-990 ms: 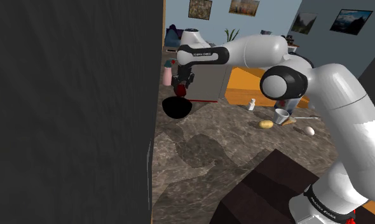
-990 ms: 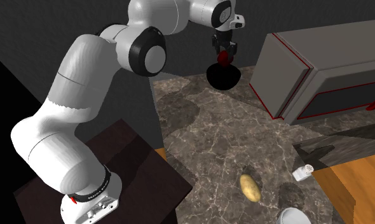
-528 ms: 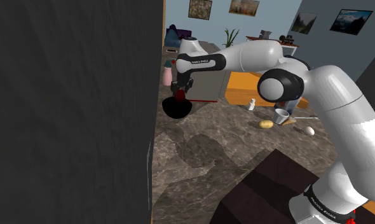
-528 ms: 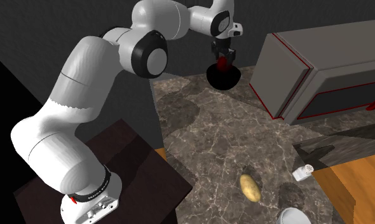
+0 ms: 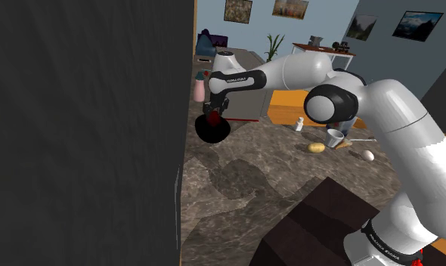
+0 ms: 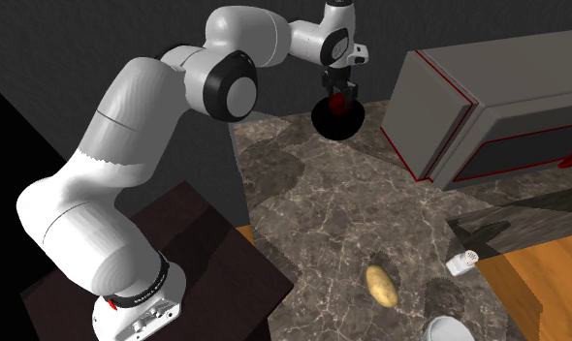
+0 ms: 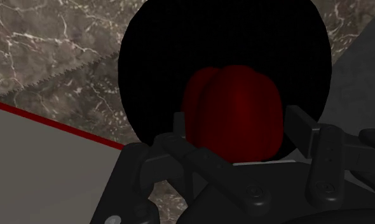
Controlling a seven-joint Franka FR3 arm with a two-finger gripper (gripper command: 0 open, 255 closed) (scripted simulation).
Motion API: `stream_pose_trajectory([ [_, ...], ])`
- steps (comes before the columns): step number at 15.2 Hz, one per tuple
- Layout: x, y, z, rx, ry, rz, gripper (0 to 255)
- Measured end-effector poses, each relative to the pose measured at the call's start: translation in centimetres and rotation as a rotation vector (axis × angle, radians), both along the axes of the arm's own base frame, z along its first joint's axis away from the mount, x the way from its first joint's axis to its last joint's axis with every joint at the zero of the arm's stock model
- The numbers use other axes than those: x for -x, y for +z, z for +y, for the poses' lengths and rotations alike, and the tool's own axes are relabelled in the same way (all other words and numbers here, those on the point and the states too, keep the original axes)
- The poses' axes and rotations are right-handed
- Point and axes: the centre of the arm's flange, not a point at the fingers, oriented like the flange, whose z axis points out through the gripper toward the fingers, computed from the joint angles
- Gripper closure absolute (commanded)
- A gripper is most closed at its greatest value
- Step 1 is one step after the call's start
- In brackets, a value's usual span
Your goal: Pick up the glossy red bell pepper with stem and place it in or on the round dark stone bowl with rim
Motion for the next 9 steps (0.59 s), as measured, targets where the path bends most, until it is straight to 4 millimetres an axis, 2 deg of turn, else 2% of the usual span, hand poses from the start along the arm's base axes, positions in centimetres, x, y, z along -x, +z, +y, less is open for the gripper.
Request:
stream_pose_trajectory([
  [4,0.00,-0.01,-0.01,0.000,0.000,-0.001,255],
  [5,-0.01,-0.02,0.00,0.000,0.000,-0.001,0],
  [9,0.00,-0.25,-0.04,0.000,0.000,0.003,0],
])
